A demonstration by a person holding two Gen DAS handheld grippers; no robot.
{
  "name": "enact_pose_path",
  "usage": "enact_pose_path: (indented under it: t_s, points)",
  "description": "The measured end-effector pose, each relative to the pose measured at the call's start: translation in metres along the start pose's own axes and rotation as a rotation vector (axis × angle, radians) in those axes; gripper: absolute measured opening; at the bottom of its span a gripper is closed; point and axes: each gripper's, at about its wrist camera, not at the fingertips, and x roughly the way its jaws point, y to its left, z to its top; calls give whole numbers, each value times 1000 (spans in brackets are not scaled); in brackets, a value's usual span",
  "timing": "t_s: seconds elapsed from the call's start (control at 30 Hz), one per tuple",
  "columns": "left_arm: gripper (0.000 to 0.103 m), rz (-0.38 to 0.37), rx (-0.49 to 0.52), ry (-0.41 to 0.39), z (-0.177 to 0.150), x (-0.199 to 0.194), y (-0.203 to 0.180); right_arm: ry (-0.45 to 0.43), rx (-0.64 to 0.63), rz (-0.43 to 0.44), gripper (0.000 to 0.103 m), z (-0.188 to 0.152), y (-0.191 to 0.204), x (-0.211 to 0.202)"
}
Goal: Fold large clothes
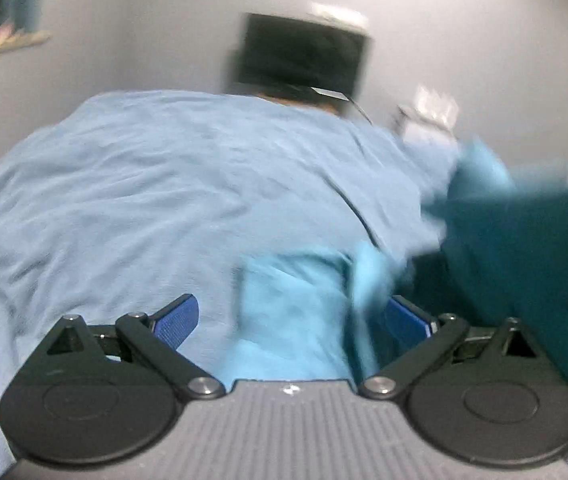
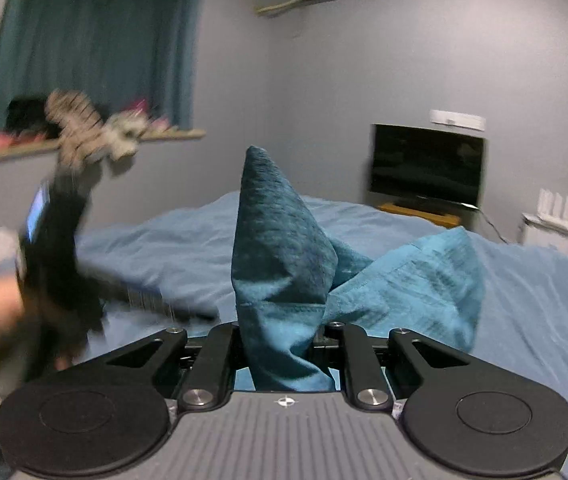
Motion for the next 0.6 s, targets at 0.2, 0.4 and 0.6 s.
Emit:
enact_pose_path:
  t_s: [0.2, 0.4, 0.6]
  points:
    - [100, -72, -142, -58, 4, -30, 49, 83, -220, 128, 17, -23, 85, 47]
    - [100, -142, -152, -44, 4, -23, 58, 216, -275, 260, 21, -63, 131, 89]
    - [100, -195, -122, 48, -6, 9, 43, 262, -106, 392, 53, -71, 106, 82]
